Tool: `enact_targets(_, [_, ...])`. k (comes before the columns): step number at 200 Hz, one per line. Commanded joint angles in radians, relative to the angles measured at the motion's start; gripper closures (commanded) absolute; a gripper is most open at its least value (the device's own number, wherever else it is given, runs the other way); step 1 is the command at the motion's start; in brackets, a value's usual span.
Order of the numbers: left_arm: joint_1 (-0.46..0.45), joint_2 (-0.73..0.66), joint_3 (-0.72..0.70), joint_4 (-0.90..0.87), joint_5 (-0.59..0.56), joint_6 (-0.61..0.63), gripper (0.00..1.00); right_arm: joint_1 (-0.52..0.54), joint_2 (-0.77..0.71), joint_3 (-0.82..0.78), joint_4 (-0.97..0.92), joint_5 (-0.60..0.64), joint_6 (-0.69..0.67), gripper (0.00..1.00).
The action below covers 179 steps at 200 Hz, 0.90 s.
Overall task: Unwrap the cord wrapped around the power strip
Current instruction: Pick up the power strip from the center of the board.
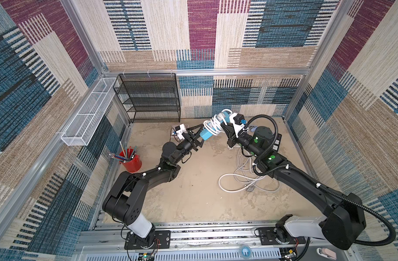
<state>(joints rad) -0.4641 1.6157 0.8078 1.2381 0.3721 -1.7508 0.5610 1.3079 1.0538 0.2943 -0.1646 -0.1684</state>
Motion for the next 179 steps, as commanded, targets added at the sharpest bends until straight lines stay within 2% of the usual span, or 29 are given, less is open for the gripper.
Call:
enact_targets(1, [-0.005,0.004,0.004,0.047,0.001,-0.011,0.42,0.000,-0.001,0.016,0.111,0.007,-0.003,0.96])
enact_targets(26, [-0.010,0.013,0.011,0.064,-0.004,-0.019,0.53,0.001,-0.001,0.018,0.111,0.015,-0.006,0.96])
enact_targets(52, [-0.013,0.014,0.023,0.072,-0.006,-0.019,0.51,0.000,0.004,0.018,0.114,0.016,-0.004,0.96])
enact_targets(58, [-0.014,0.013,0.024,0.073,-0.004,-0.020,0.53,0.001,0.006,0.019,0.116,0.017,-0.002,0.96])
enact_targets(61, [-0.014,0.014,0.026,0.073,-0.004,-0.019,0.56,0.002,0.007,0.020,0.117,0.017,-0.003,0.96])
enact_targets(73, [-0.016,0.015,0.032,0.074,-0.001,-0.019,0.77,0.000,0.010,0.020,0.119,0.016,-0.002,0.96])
enact_targets(83, [-0.016,0.018,0.033,0.078,0.000,-0.021,1.00,0.000,0.010,0.020,0.121,0.017,-0.002,0.96])
enact_targets(101, [-0.016,0.022,0.030,0.089,-0.007,-0.022,1.00,0.001,0.010,0.018,0.121,0.014,-0.006,0.92])
enact_targets(108, [-0.016,0.025,0.030,0.092,-0.009,-0.021,1.00,0.000,0.006,0.016,0.121,0.013,-0.006,0.87])
enact_targets(118, [-0.015,0.033,0.036,0.097,-0.006,-0.022,1.00,0.001,0.004,0.011,0.119,0.012,-0.006,0.74])
enact_targets(144, [-0.006,0.064,0.058,0.105,0.009,-0.008,1.00,0.000,-0.008,0.000,0.111,0.010,-0.001,0.21])
enact_targets(155, [0.003,0.077,0.078,0.098,0.025,0.006,1.00,0.000,-0.018,-0.001,0.094,0.015,-0.001,0.02])
enact_targets(179, [0.024,0.091,0.132,0.038,0.065,0.051,1.00,0.001,-0.063,-0.029,0.068,0.031,0.000,0.02])
